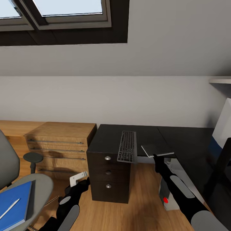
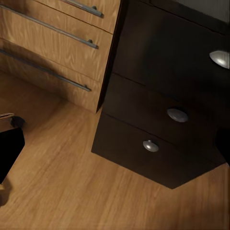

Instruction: In the bedroom, organize the workspace by keeping the computer under the desk, ensuring the monitor is on the desk, placing the keyboard on the desk next to the monitor, placing the mouse on the desk next to the keyboard, moving the folder from the swivel chair onto the desk next to the mouse, stacking the notebook on top of the folder with the pen on top of the notebook, and positioning the swivel chair next to the desk.

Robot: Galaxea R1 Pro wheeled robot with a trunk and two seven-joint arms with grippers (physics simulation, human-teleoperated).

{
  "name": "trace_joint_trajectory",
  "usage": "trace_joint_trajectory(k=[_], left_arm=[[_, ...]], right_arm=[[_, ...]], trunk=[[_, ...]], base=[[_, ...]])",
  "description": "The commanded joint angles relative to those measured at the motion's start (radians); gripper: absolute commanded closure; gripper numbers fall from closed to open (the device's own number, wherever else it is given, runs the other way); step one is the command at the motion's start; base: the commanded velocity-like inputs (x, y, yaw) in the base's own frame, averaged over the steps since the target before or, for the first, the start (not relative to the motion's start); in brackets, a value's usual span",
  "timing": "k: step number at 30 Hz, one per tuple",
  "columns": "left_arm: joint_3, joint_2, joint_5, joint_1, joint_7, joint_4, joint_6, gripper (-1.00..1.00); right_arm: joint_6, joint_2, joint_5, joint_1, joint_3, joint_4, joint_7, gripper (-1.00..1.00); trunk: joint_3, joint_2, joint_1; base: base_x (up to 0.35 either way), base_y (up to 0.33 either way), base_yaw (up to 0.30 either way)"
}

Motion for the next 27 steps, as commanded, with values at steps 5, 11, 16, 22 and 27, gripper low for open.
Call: trace_joint_trajectory(k=[5, 11, 16, 22, 27], left_arm=[[-0.003, 0.001, 0.005, 0.002, 0.008, -0.016, 0.003, -1.0], [-0.003, 0.001, 0.006, 0.002, 0.008, -0.018, 0.003, -1.0], [-0.004, 0.001, 0.006, 0.003, 0.008, -0.019, 0.003, -1.0], [-0.003, 0.001, 0.006, 0.003, 0.008, -0.019, 0.003, -1.0], [-0.004, 0.001, 0.005, 0.003, 0.008, -0.021, 0.003, -1.0]], right_arm=[[0.0, -0.002, -0.01, -0.001, 0.004, 0.002, 0.004, 1.0], [0.0, -0.003, -0.01, -0.001, 0.005, 0.002, 0.004, 1.0], [0.0, -0.003, -0.01, -0.001, 0.005, 0.002, 0.004, 1.0], [0.0, -0.002, -0.011, -0.001, 0.007, 0.002, 0.004, 1.0], [0.0, -0.001, -0.011, -0.001, 0.008, 0.002, 0.004, 1.0]], trunk=[[-0.001, -0.001, 0.0], [-0.001, -0.001, 0.0], [-0.001, -0.001, 0.0], [-0.001, -0.001, 0.0], [-0.001, -0.001, 0.0]], base=[[0.0, 0.0, 0.0], [0.034, 0.0, 0.0], [0.209, 0.0, 0.0], [0.117, 0.0, 0.0], [0.053, 0.004, 0.0]])
